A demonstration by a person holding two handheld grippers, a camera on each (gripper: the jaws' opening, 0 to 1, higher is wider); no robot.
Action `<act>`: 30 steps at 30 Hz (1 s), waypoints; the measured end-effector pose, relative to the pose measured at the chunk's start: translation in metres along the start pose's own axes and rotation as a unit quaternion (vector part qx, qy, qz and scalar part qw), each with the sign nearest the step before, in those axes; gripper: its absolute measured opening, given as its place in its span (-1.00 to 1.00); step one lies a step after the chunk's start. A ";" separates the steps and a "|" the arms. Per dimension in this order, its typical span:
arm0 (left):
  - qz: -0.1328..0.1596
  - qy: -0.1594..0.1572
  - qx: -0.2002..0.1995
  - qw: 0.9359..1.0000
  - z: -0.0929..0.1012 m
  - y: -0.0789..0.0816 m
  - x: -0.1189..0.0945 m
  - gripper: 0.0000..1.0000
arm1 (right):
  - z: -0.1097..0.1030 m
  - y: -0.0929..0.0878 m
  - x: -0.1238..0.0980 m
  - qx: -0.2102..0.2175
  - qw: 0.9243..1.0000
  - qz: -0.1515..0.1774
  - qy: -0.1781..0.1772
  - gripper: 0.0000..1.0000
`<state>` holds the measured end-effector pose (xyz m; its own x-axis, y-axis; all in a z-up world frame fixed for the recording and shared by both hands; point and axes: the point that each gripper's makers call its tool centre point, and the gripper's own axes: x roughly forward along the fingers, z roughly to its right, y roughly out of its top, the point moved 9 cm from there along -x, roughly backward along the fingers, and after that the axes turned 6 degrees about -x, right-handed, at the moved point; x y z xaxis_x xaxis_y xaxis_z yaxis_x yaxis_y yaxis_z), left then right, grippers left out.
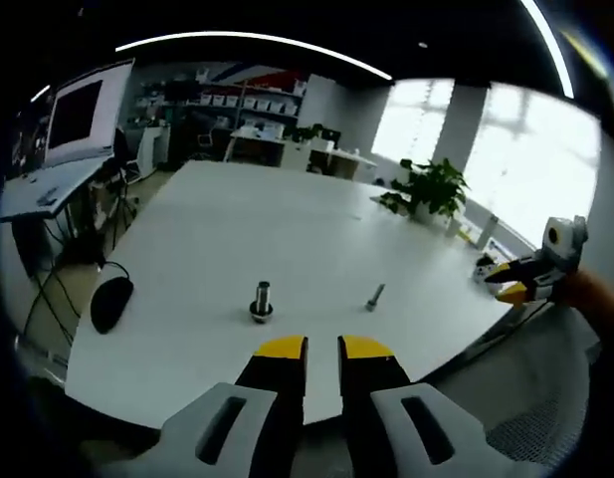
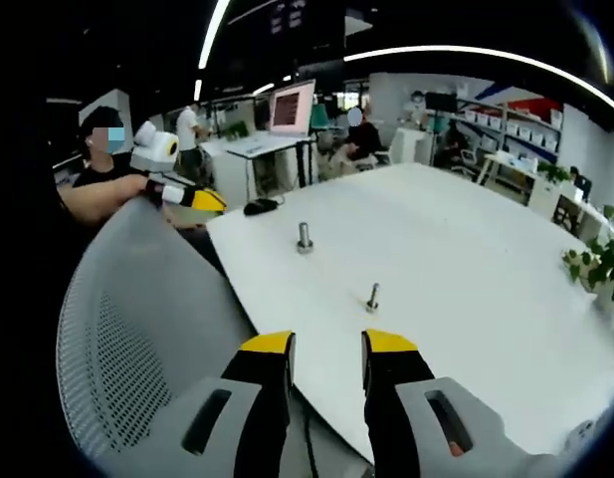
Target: Place the washer onto the threaded stud by aligning its center hole with the stud, sliding it down to the base, and recovering from edge contact or off-axis alignment until the washer reaches the visible bottom stop.
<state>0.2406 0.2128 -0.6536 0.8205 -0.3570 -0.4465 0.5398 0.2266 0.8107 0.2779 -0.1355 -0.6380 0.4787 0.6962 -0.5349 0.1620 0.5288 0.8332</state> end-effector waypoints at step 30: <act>-0.024 0.090 0.026 0.995 -0.026 0.002 0.012 -0.84 | 0.007 -0.028 0.027 0.007 0.999 -0.052 0.009 -0.54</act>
<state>0.2562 0.2326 -0.6669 0.8167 -0.1978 -0.5421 0.5728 0.1638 0.8032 0.2921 -0.1352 -0.6747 0.4439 0.6468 -0.6202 0.2211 0.5917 0.7753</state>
